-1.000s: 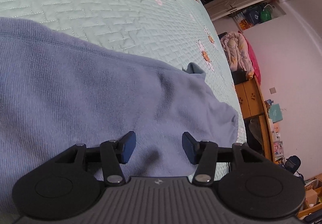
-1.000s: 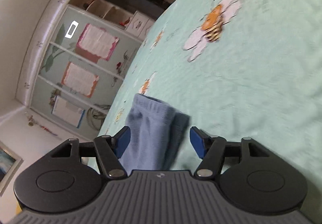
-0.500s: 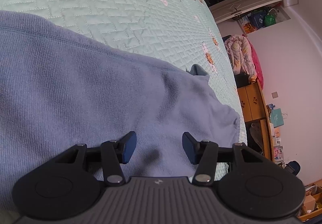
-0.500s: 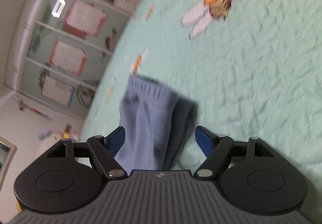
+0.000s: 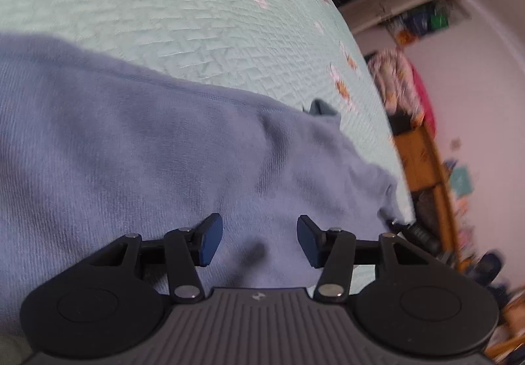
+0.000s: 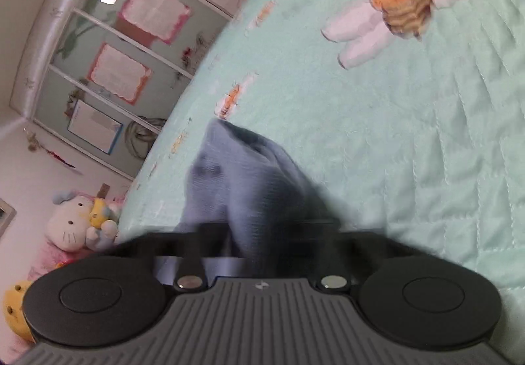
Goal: Fold clothes
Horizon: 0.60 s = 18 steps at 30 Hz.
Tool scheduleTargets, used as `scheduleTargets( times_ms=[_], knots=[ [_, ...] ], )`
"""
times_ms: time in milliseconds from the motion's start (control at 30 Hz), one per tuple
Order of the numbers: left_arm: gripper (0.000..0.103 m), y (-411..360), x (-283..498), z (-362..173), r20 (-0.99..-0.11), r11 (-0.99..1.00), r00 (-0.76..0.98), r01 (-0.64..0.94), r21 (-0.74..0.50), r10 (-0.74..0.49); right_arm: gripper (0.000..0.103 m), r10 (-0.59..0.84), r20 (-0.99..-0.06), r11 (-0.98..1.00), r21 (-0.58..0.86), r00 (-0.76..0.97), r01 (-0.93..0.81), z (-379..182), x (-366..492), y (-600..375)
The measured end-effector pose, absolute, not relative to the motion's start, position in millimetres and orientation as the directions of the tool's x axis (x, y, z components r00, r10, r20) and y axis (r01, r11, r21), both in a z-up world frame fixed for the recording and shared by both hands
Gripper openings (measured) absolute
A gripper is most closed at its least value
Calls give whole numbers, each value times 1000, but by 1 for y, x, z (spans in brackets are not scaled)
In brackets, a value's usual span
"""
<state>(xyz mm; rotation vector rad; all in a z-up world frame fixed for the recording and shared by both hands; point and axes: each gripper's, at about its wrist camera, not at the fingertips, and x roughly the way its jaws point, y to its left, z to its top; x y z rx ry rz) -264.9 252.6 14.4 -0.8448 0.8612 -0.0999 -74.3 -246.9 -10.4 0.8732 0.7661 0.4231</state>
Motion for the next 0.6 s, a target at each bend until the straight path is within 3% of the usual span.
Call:
scheduleTargets(
  times_ms=[33,133,267,400,533,600],
  knots=[
    [53,250,-264,16,-643,707,658,-232,-669,-392,9,605,-424,622,780,674,-69,-2,-74,-247],
    [31,243,-262,18,-693,794,631,-194,-577,-349,9,582,-428,742,628,691,-236,17,-67,-240],
    [6,256,-265,9,-707,789,622,-224,-572,-336,8,633,-452,692,694,629,-198,-14,-40,-253],
    [6,257,-270,7,-701,784,636,-234,-574,-323,9,641,-433,676,710,633,-199,-17,-43,-256],
    [6,239,-271,22,-726,854,639,-207,-478,-252,14,674,-391,625,754,627,-202,-22,-44,-262],
    [19,229,-270,32,-732,880,643,-188,-436,-225,21,677,-383,617,760,628,-203,-18,-47,-262]
  ],
)
